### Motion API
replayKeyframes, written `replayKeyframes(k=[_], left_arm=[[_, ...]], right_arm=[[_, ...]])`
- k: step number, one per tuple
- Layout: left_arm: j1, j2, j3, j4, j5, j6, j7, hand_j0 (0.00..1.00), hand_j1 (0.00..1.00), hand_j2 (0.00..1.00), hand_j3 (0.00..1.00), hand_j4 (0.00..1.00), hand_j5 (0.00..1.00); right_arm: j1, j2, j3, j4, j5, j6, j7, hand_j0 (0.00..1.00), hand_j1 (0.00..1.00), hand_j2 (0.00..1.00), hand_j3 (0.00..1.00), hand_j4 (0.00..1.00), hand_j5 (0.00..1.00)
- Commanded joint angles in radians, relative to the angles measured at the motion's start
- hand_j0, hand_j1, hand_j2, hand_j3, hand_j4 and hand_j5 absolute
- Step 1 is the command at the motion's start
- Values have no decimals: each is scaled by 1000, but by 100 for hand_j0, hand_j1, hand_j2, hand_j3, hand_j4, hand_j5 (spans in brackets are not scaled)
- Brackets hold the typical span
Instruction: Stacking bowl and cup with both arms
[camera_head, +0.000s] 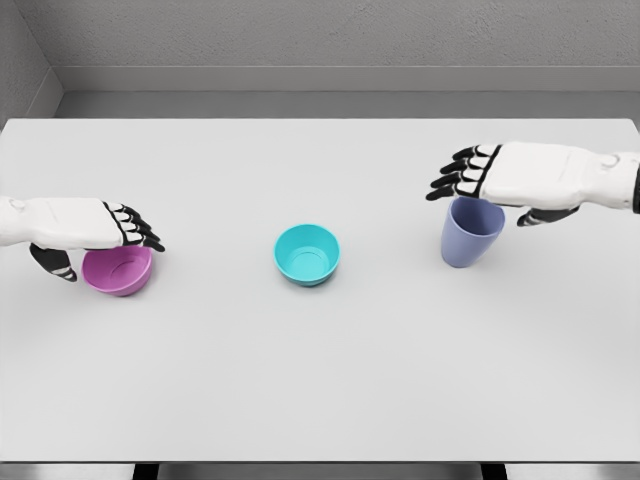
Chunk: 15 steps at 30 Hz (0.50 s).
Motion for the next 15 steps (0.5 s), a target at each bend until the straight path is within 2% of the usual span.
replayKeyframes(k=[1,8,15], left_arm=[[2,-1,-6,1,4,2,-1,100,100,100,100,100,100],[2,-5,-12,2,4,2,-1,100,100,100,100,100,100],[2,-37,-12,45,4,2,-1,100,100,100,100,100,100]], right_arm=[[0,1,7,-1,3,3,0,100,100,100,100,100,100],[2,14,7,8,27,3,0,100,100,100,100,100,100],[11,21,13,19,47,3,0,100,100,100,100,100,100]])
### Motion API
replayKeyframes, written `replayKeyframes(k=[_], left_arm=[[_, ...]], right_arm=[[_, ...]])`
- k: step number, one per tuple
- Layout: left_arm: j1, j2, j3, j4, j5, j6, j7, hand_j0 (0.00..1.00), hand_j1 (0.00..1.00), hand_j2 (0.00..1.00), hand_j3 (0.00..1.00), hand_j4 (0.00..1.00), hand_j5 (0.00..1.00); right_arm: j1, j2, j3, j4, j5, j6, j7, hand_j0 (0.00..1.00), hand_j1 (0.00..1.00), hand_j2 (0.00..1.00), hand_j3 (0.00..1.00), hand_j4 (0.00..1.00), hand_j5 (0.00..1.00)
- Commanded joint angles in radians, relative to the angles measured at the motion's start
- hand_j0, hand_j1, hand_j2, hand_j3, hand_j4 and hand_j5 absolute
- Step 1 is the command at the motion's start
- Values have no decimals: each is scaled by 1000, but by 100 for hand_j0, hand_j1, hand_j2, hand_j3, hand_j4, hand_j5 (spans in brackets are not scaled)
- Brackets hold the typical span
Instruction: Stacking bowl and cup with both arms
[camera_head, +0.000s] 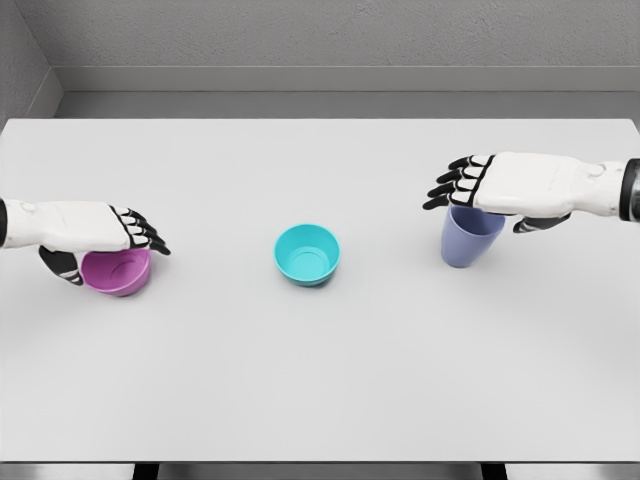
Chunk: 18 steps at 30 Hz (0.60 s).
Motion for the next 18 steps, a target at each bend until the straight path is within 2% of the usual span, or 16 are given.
replayKeyframes(k=[1,18], left_arm=[[0,-5,1,18,3,2,1,100,100,100,100,100,100],[0,5,1,29,5,2,1,100,100,100,100,100,100]], right_arm=[[0,0,-1,5,6,3,0,100,100,100,100,100,100],[0,21,-4,48,32,3,0,100,100,100,100,100,100]])
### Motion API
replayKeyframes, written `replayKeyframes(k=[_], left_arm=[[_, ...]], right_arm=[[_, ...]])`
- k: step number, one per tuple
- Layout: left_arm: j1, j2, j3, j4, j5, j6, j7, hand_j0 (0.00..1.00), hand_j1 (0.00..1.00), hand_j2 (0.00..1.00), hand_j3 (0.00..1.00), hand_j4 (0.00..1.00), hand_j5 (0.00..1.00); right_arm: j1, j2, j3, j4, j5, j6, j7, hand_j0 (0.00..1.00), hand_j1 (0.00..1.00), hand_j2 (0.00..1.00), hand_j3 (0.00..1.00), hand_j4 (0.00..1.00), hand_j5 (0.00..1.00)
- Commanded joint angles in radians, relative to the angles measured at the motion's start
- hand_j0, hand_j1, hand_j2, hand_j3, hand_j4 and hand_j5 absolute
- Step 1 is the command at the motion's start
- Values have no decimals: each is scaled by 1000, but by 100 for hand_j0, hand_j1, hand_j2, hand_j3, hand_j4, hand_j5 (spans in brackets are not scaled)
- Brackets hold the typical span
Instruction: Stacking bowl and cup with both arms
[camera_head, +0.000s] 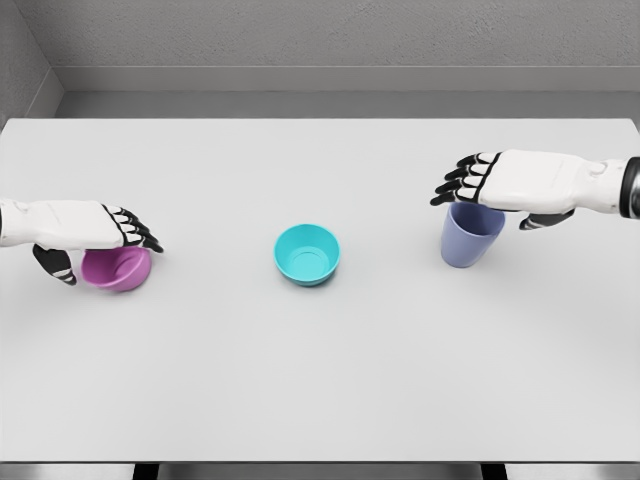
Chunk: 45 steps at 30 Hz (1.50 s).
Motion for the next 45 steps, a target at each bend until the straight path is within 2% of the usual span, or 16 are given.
replayKeyframes(k=[1,24,34,37,45], left_arm=[[0,2,1,0,4,2,0,100,100,100,100,100,100],[0,-37,-2,-3,4,2,-6,100,100,100,100,100,100],[0,-37,-2,-1,2,2,-6,100,100,100,100,100,100],[-2,-38,-28,-1,4,2,-6,100,100,100,100,100,100],[-2,-38,-30,-1,4,2,-6,100,100,100,100,100,100]], right_arm=[[0,12,1,11,-3,3,0,100,100,100,100,100,100],[2,14,4,26,-1,3,0,100,100,100,100,100,100],[9,37,4,40,19,3,0,100,100,100,100,100,100],[9,38,4,40,19,3,0,100,100,100,100,100,100],[9,41,4,40,19,3,0,100,100,100,100,100,100]])
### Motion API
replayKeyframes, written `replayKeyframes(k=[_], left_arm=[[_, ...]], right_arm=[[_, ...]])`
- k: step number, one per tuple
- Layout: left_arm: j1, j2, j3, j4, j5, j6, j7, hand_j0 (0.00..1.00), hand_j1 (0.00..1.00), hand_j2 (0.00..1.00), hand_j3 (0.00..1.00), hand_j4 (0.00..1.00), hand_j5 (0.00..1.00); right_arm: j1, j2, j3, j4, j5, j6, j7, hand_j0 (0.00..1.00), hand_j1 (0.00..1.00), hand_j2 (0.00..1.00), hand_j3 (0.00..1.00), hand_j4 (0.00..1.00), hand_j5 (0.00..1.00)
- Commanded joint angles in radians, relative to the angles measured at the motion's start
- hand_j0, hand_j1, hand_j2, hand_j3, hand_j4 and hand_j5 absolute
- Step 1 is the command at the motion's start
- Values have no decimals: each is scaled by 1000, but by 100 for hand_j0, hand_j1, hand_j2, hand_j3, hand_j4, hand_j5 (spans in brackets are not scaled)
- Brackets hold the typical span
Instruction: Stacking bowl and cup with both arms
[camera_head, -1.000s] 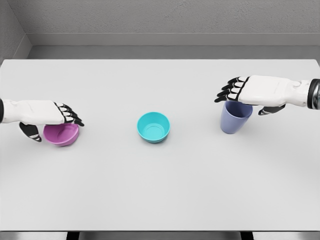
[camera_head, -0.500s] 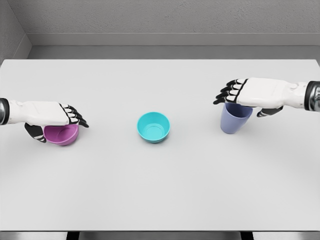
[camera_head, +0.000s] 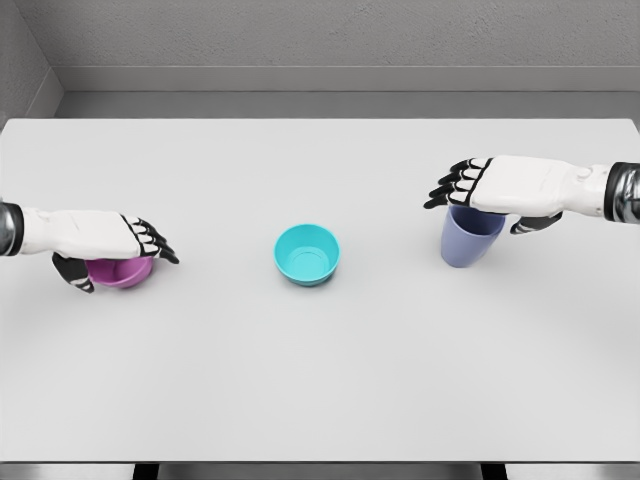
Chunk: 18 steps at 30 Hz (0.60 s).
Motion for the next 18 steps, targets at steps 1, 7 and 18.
replayKeyframes(k=[1,7,18], left_arm=[[0,1,0,0,4,2,0,100,100,100,100,100,100],[-3,2,0,0,4,2,0,66,66,66,66,66,66],[-11,2,0,-8,4,2,0,51,51,51,51,51,51]], right_arm=[[0,0,-1,0,-4,3,0,100,100,100,100,100,100],[0,-2,-1,0,-4,3,0,100,100,100,100,100,100],[0,0,-1,0,-4,3,0,100,100,100,100,100,100]])
